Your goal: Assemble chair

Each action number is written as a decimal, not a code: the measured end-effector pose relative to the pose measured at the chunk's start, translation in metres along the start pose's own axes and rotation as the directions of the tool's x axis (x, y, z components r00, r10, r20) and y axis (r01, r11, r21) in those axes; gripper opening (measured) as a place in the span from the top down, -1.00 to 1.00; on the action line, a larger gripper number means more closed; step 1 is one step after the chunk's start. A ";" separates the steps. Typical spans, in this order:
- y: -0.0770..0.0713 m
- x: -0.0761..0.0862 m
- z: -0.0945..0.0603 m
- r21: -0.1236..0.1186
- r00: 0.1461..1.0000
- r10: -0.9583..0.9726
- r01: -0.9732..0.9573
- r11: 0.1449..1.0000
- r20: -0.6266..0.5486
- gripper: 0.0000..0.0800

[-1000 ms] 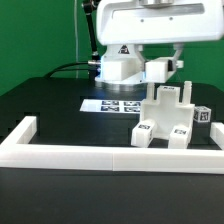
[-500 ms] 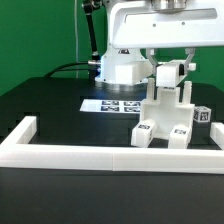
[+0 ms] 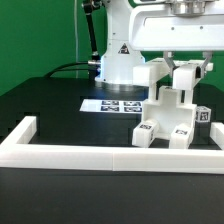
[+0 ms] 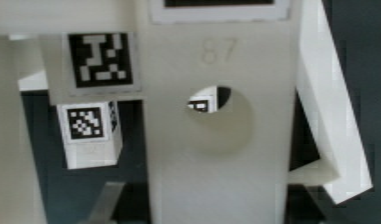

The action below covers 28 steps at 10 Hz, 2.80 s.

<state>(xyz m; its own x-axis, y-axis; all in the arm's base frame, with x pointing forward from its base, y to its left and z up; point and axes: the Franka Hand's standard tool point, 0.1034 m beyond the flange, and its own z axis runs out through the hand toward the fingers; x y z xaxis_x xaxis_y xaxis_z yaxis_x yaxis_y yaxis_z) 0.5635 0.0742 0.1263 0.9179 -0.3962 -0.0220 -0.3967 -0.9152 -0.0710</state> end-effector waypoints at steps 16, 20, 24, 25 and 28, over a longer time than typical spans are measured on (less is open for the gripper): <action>0.005 0.001 -0.001 0.000 1.000 -0.017 0.017 1.000 0.000 0.27; -0.007 -0.005 0.000 -0.005 0.999 -0.046 0.046 0.999 -0.015 0.27; -0.007 -0.004 0.000 -0.004 0.999 -0.049 0.049 0.999 -0.017 0.27; -0.006 -0.003 0.000 -0.004 0.999 -0.047 0.047 0.999 -0.017 0.27; -0.006 -0.004 -0.002 -0.003 0.999 -0.047 0.047 0.999 -0.018 0.27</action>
Offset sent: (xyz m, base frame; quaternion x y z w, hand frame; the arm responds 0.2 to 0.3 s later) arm 0.0000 0.0000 0.0000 0.0000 0.0000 0.0000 1.0000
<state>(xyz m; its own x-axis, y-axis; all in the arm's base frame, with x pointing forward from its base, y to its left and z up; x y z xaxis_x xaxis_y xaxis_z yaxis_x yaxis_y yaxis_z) 0.5624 0.0810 0.1284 0.9352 -0.3542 -0.0006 -0.3534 -0.9329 -0.0689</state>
